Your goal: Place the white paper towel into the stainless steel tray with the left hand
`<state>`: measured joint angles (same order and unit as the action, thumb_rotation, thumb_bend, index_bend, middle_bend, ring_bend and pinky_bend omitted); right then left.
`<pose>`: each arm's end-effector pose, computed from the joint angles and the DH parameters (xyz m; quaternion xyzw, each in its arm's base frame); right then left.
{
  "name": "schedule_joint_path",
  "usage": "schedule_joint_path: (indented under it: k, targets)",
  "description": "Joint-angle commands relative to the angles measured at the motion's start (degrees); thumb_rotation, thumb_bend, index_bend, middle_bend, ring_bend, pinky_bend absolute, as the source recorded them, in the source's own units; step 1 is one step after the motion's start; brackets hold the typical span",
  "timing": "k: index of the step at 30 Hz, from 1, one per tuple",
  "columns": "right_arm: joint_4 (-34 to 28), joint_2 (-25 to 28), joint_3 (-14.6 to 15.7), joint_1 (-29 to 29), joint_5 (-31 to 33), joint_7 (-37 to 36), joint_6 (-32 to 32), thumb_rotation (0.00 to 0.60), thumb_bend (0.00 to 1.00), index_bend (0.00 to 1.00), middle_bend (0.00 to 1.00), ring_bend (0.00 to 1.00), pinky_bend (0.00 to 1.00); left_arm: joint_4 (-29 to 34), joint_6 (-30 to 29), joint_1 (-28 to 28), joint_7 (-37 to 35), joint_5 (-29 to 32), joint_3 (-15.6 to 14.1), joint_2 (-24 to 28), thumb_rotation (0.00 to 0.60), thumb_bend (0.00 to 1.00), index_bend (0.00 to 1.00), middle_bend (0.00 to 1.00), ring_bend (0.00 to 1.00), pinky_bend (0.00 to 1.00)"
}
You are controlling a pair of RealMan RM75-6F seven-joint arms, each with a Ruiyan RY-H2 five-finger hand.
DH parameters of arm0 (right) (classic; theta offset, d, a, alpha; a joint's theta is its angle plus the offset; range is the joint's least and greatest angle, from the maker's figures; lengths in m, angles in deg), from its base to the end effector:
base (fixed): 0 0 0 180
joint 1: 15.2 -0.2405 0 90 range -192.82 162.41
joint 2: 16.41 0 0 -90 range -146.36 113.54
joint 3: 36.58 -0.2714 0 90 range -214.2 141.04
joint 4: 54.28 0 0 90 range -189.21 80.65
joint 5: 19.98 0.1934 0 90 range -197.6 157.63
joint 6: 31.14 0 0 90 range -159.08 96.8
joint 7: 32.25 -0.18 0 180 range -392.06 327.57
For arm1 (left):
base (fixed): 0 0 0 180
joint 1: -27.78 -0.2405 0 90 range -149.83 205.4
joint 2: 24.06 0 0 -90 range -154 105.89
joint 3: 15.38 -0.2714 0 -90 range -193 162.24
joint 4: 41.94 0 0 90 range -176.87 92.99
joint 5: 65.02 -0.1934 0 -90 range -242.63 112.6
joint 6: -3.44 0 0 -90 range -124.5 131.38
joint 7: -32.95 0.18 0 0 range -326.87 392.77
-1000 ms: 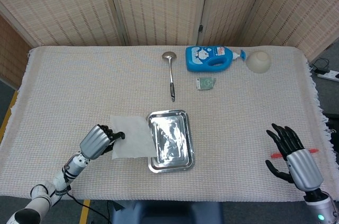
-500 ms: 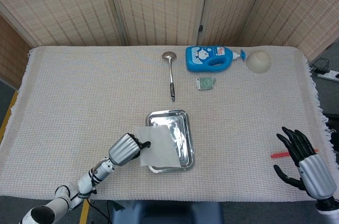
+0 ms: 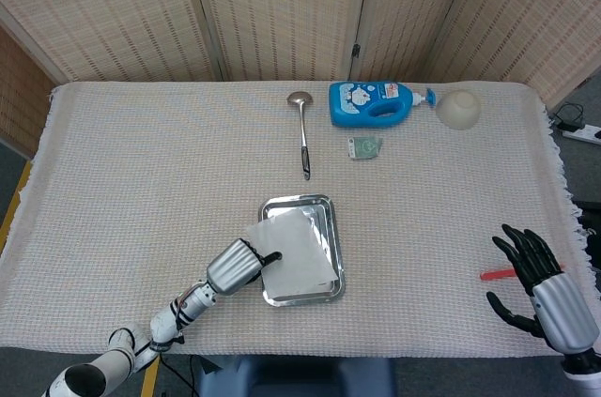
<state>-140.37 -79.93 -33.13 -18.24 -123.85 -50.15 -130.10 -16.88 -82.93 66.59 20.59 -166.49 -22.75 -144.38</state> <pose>-0.2853 -0.1776 0.1883 0.6194 -0.3675 0.5207 0.4585 -0.1420 0.3186 -0.1040 -0.7866 -0.1307 -0.5206 0.3052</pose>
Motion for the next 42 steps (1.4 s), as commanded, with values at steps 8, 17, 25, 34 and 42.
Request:
schedule_joint_path:
  k: [8,17,25,34,42]
  targets:
    - [0.03,0.11,-0.25,0.12,0.16,-0.34,-0.15,0.600,0.41,0.00,0.00,0.00,0.00,-0.34,0.37,0.46,0.08,0.17,0.57,-1.02,0.600,0.47,0.37,1.00,1.00,1.00]
    - [0.10,0.18,-0.41,0.36,-0.05,-0.54,-0.68,0.600,0.41,0.00,0.00,0.00,0.00,0.75,0.09,0.35,1.43,0.21,0.84,-0.79,0.600,0.42,0.35,1.00,1.00,1.00]
    - [0.02,0.14,-0.25,0.30,-0.35,-0.43,-0.31,0.600,0.41,0.00,0.00,0.00,0.00,2.08,2.38,1.25,4.09,2.94,4.05,-1.50,0.600,0.19,0.34,1.00,1.00,1.00]
    - [0.16,0.24,-0.59,0.32,0.03,-0.74,-0.40,0.600,0.41,0.00,0.00,0.00,0.00,3.56,0.57,1.28,5.07,2.79,4.52,-0.50,0.600,0.18,0.34,1.00,1.00,1.00]
    - [0.01,0.07,-0.38,0.11,-0.78,-0.59,-0.23,0.600,0.41,0.00,0.00,0.00,0.00,11.11,-0.39,0.60,11.22,1.96,4.14,2.87,0.600,0.16,0.35,1.00,1.00,1.00]
